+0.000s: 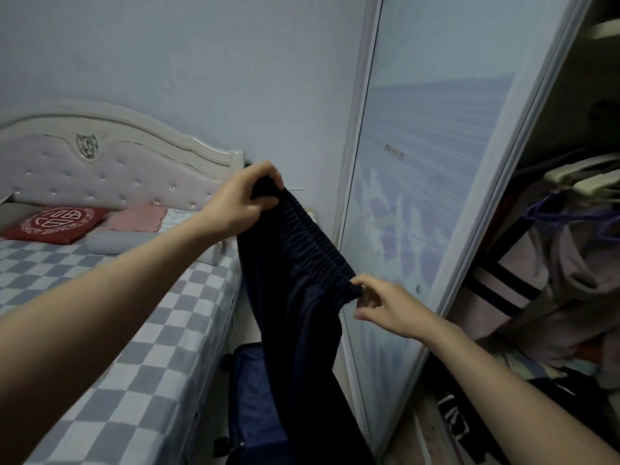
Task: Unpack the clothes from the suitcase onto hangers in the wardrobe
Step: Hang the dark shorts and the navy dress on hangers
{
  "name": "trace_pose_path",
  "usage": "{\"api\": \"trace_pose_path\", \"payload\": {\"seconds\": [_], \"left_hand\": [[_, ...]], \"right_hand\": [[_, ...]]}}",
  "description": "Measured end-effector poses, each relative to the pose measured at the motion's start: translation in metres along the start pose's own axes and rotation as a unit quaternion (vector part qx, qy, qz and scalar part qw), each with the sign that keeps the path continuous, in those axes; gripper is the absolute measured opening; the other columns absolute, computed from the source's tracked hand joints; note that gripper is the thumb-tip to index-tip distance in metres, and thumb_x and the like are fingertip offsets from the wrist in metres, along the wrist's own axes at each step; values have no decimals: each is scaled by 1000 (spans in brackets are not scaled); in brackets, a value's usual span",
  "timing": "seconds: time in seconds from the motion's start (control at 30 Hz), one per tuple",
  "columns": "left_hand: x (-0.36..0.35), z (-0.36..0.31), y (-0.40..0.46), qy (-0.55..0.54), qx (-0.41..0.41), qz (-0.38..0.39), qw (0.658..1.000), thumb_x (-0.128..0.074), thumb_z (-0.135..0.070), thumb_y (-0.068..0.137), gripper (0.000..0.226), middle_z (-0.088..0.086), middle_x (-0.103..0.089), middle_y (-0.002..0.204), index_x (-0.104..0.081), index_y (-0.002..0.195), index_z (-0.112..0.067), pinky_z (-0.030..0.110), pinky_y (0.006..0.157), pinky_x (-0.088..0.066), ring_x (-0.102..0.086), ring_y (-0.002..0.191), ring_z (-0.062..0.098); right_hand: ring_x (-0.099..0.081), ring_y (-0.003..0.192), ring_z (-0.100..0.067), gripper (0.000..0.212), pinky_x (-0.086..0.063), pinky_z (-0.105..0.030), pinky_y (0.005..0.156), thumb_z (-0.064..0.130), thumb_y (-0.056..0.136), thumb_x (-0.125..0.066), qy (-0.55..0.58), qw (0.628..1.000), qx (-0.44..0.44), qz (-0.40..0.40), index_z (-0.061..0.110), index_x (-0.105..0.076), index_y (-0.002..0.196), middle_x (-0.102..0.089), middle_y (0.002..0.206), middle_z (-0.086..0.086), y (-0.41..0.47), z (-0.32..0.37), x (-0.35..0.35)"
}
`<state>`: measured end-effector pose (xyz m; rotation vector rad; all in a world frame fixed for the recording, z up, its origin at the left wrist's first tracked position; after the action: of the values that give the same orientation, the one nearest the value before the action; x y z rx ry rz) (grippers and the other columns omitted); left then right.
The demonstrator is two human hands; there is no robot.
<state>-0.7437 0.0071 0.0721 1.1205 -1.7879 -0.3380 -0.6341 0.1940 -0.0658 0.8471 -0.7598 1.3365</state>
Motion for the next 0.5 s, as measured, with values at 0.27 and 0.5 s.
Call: {"api": "trace_pose_path", "payload": {"seconds": [0.27, 0.5], "left_hand": [[-30, 32, -15, 133, 20, 103, 986, -63, -2, 81, 18, -7, -44, 68, -48, 83, -10, 27, 58, -24, -44, 74, 20], [-44, 21, -15, 445, -73, 158, 878, -45, -53, 89, 42, 5, -59, 107, -53, 102, -14, 33, 63, -42, -61, 89, 33]], "right_hand": [[-52, 68, -19, 21, -39, -16, 59, 9, 79, -65, -82, 987, -10, -140, 18, -51, 66, -54, 63, 1, 6, 5, 105], [-42, 65, -16, 23, -32, -27, 55, 13, 81, -67, -47, 994, -17, -93, 16, -44, 77, -47, 69, 3, 15, 0, 118]]}}
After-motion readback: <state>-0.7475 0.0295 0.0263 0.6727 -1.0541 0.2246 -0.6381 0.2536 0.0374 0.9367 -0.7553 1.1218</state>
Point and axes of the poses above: each hand's wrist, its own y-axis towards the middle knuckle, its own x-axis out of the back of the hand, z = x × y, the point moved 8 cm from there along y, towards the middle knuckle
